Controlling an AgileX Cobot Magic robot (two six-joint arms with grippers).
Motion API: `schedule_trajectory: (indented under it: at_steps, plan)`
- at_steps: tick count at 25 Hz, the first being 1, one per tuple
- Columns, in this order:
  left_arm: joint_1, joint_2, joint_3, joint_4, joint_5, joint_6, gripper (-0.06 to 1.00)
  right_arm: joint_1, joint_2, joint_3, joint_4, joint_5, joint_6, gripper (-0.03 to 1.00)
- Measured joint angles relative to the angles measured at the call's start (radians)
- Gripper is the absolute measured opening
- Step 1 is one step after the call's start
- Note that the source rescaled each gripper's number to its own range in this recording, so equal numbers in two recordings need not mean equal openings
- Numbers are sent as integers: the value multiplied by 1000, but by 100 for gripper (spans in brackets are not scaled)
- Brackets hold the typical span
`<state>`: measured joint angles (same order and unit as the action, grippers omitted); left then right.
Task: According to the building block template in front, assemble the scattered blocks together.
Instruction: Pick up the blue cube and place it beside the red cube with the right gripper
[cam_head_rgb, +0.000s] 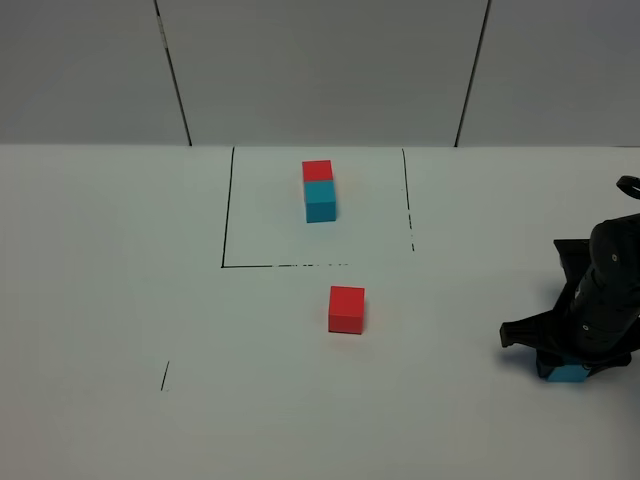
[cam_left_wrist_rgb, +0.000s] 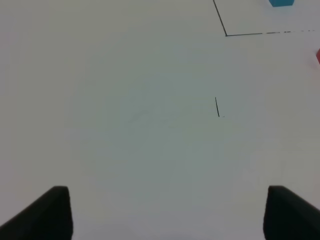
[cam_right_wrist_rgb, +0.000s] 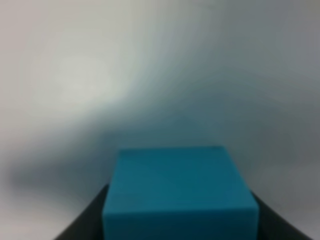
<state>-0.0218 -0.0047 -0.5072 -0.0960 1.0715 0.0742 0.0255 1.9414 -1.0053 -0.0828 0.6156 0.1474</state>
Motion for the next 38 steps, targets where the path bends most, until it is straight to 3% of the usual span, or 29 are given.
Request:
schedule_trajectory:
  at_steps: [10,22,31,38]
  plan:
    - [0,0,0,0,0,0,63,0,1,-5,-4,3,-74,1]
    - [0,0,0,0,0,0,63,-1,-36,3,-39,71,-497,0]
    - [0,0,0,0,0,0,63,18,-68,3,83,126,-882,0]
    - [0,0,0,0,0,0,63,69,-71,-20,90,144,-1007,0]
